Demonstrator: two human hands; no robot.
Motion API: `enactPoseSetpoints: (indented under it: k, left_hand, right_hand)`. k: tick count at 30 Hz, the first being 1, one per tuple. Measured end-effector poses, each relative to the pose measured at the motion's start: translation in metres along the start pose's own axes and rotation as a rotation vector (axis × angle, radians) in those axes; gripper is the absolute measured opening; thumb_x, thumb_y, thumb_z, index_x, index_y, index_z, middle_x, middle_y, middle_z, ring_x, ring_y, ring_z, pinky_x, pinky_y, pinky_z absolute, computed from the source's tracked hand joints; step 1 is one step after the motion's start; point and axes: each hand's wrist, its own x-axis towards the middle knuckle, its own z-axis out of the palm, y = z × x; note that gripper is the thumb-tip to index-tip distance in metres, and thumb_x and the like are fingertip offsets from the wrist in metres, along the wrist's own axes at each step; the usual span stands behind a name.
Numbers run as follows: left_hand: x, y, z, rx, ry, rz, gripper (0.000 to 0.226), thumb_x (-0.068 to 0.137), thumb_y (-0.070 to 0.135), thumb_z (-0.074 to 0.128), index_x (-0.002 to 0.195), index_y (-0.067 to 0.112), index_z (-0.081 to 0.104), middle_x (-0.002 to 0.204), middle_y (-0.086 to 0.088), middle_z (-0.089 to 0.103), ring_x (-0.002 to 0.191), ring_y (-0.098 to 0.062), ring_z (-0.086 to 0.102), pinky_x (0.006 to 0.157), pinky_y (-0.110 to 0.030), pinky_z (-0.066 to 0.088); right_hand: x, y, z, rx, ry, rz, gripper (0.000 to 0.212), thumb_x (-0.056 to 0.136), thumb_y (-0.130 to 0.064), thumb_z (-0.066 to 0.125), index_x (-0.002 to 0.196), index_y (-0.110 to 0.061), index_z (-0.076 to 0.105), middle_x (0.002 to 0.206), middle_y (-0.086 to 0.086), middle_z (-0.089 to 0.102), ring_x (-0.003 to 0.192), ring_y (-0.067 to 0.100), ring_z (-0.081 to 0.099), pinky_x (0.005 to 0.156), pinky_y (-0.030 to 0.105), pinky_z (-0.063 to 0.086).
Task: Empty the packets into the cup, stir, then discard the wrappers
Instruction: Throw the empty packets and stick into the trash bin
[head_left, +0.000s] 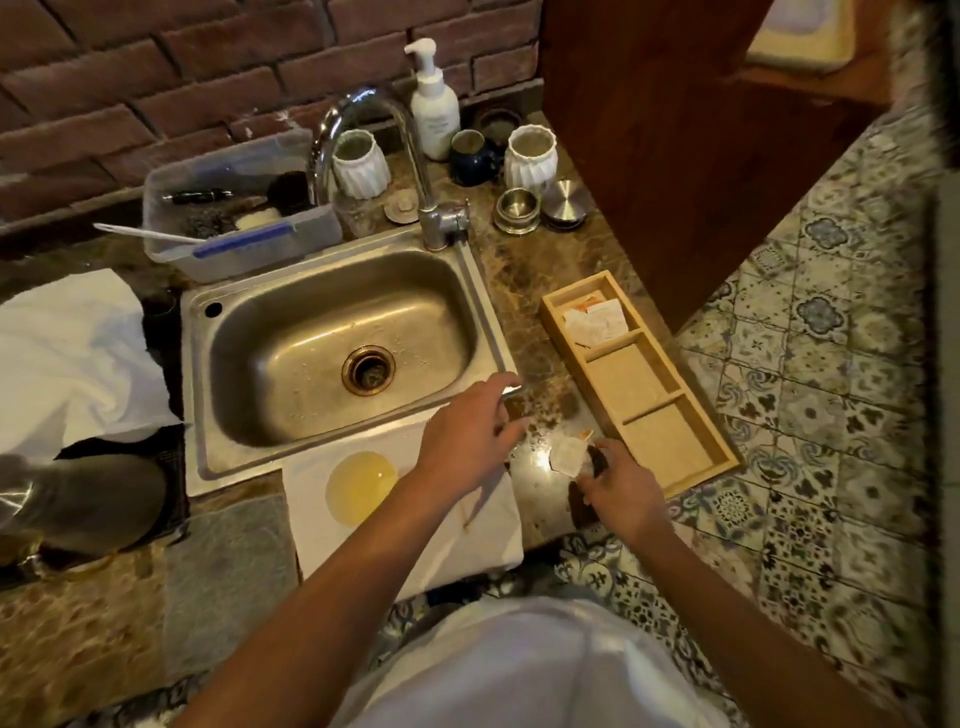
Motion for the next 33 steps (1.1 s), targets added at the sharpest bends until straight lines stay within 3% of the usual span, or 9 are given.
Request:
enactPoseSetpoints:
  k: [4,7,9,16,23,28,33]
  left_hand:
    - [0.021,0.007,0.039,0.073,-0.068,-0.027,0.064,0.090,0.046,0.070,0.144,0.040,0.038,0.101,0.012,0.058,0.087,-0.012,0.060,0.067,-0.028,0.041]
    - [0.033,0.005,0.068,0.136,-0.119,-0.055,0.070,0.088,0.047,0.073,0.147,0.036,0.039,0.128,0.003,0.066,0.113,-0.023,0.065,0.079,-0.033,0.049]
    - [0.038,0.002,0.083,0.182,-0.170,-0.076,0.071,0.087,0.046,0.074,0.148,0.035,0.039,0.136,-0.001,0.064,0.119,-0.026,0.064,0.087,-0.037,0.053]
    - [0.046,-0.002,0.112,0.235,-0.275,-0.118,0.064,0.085,0.046,0.074,0.142,0.035,0.045,0.131,-0.007,0.064,0.114,-0.033,0.065,0.081,-0.037,0.049]
    - [0.042,0.001,0.126,0.229,-0.210,-0.080,0.052,0.084,0.039,0.077,0.130,0.031,0.055,0.123,-0.006,0.066,0.104,-0.032,0.069,0.078,-0.036,0.049]
    - [0.044,0.003,0.127,0.207,-0.214,-0.100,0.032,0.084,0.035,0.078,0.109,0.026,0.059,0.112,-0.005,0.065,0.096,-0.030,0.068,0.069,-0.031,0.038]
    - [0.044,0.004,0.123,0.189,-0.239,-0.133,0.021,0.086,0.033,0.074,0.091,0.025,0.056,0.105,-0.003,0.067,0.093,-0.028,0.066,0.069,-0.032,0.039]
  right_hand:
    - [0.013,-0.005,-0.003,-0.168,0.108,-0.109,0.053,0.093,-0.027,0.059,0.142,-0.033,0.038,0.086,0.009,0.075,0.074,0.034,0.072,0.059,0.038,0.056]
    - [0.022,-0.015,-0.005,-0.358,0.087,-0.165,0.051,0.092,-0.023,0.057,0.140,-0.027,0.041,0.078,0.008,0.073,0.066,0.034,0.071,0.053,0.034,0.047]
    - [0.030,-0.022,-0.011,-0.446,0.028,-0.200,0.049,0.090,-0.022,0.058,0.137,-0.025,0.043,0.079,0.006,0.072,0.069,0.032,0.071,0.054,0.034,0.046]
    - [0.055,-0.041,-0.036,-0.750,-0.091,-0.301,0.033,0.089,-0.019,0.065,0.122,-0.024,0.063,0.096,0.004,0.075,0.085,0.028,0.074,0.058,0.031,0.043]
    - [0.059,-0.044,-0.039,-0.888,-0.118,-0.355,0.024,0.093,-0.019,0.065,0.116,-0.024,0.070,0.098,0.001,0.076,0.088,0.025,0.075,0.061,0.031,0.046]
    - [0.058,-0.046,-0.037,-0.932,-0.129,-0.369,0.013,0.090,-0.019,0.067,0.100,-0.022,0.075,0.091,0.001,0.076,0.084,0.025,0.075,0.059,0.030,0.044]
    - [0.057,-0.047,-0.036,-0.965,-0.121,-0.375,0.010,0.090,-0.017,0.067,0.095,-0.021,0.075,0.090,0.000,0.075,0.083,0.023,0.074,0.058,0.030,0.043]
